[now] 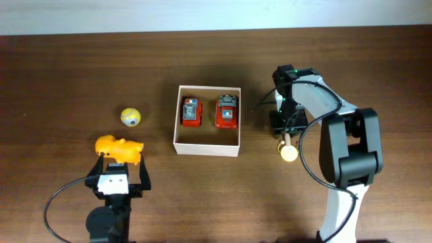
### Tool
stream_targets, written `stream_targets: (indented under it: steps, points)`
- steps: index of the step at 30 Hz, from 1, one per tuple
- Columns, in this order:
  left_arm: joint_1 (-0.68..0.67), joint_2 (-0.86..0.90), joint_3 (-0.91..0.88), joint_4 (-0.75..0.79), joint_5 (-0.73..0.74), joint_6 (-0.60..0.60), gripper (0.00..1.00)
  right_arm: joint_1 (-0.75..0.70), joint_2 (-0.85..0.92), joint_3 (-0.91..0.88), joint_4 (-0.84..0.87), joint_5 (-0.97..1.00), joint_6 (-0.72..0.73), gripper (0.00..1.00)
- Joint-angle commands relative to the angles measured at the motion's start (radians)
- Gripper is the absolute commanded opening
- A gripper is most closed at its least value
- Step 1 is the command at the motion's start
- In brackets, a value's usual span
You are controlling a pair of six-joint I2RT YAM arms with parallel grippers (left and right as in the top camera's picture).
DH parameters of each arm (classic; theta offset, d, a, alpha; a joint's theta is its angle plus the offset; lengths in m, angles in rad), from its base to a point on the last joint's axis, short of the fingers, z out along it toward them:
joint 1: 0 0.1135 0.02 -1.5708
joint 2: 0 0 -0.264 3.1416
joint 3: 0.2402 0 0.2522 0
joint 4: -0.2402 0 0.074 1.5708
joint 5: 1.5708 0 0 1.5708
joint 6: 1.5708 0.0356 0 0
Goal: Pack container
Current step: 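Close the right gripper on the yellow toy's wooden peg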
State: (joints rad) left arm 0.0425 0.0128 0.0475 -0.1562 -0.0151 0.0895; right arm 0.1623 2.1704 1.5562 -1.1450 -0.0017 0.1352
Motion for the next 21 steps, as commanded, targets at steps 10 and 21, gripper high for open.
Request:
stream_targets:
  steps: [10, 21]
  points:
    - [0.006, -0.006, -0.004, 0.001, -0.007, 0.017, 0.99, -0.007, 0.046, -0.029, 0.023, 0.006, 0.027, 0.18]
    - [0.006, -0.006, -0.004, 0.001, -0.007, 0.017, 0.99, -0.007, 0.046, -0.029, 0.080, 0.006, 0.021, 0.17]
